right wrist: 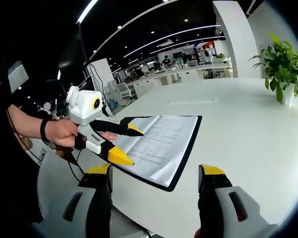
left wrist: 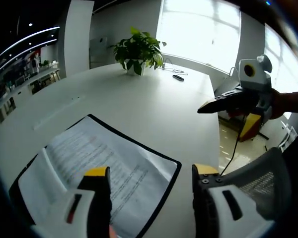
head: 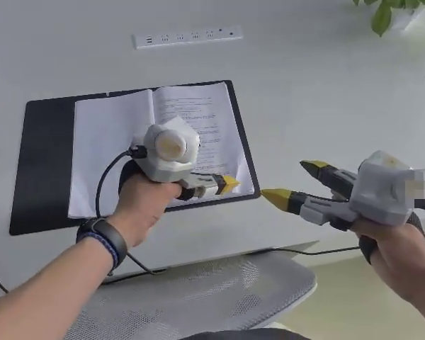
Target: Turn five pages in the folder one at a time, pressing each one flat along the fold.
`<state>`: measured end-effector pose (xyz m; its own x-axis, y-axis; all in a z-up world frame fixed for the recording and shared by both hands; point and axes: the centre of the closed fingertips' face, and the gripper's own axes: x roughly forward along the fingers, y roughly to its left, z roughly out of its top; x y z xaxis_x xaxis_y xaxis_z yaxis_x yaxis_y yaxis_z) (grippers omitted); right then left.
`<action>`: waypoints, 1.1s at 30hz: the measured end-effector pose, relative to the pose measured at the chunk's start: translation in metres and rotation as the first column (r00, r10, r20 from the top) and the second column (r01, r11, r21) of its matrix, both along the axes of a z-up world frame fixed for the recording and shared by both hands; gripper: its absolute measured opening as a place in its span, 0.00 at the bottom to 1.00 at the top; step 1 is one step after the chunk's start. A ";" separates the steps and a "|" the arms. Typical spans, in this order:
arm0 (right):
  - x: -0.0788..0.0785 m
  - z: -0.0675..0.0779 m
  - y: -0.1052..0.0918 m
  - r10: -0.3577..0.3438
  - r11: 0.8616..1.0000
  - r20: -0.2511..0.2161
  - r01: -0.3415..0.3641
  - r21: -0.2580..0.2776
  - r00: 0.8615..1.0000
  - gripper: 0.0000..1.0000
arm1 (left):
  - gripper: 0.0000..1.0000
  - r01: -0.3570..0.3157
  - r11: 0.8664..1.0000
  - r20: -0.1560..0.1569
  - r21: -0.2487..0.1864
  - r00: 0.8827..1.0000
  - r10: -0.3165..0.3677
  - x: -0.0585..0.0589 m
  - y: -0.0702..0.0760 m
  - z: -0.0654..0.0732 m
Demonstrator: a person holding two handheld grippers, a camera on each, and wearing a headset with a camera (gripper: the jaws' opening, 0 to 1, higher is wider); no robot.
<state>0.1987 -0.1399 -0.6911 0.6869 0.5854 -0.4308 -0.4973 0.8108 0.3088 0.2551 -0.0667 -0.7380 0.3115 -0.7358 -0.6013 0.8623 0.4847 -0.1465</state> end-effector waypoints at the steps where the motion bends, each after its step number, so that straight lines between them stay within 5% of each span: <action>1: 0.000 0.000 0.000 -0.001 1.000 0.000 0.001 0.001 1.000 0.69 | 0.65 0.002 1.000 -0.003 0.001 1.000 -0.002 0.000 -0.001 -0.001; 11: -0.005 -0.001 -0.005 -0.020 1.000 -0.014 0.020 0.019 1.000 0.68 | 0.60 -0.036 0.999 -0.033 0.041 0.999 0.037 0.005 -0.019 -0.031; 21: -0.005 -0.001 -0.012 -0.029 0.999 -0.019 0.029 0.023 0.999 0.67 | 0.53 -0.059 0.992 -0.017 0.110 0.998 0.061 0.007 -0.027 -0.063; 25: -0.004 -0.003 -0.015 -0.031 0.999 -0.020 0.031 0.028 0.999 0.67 | 0.49 -0.067 0.987 0.062 0.149 0.996 0.058 0.008 -0.024 -0.067; 33: -0.003 -0.011 -0.010 -0.017 0.999 -0.034 0.018 0.033 0.999 0.66 | 0.47 -0.079 0.987 0.094 0.140 0.993 0.066 0.012 -0.022 -0.069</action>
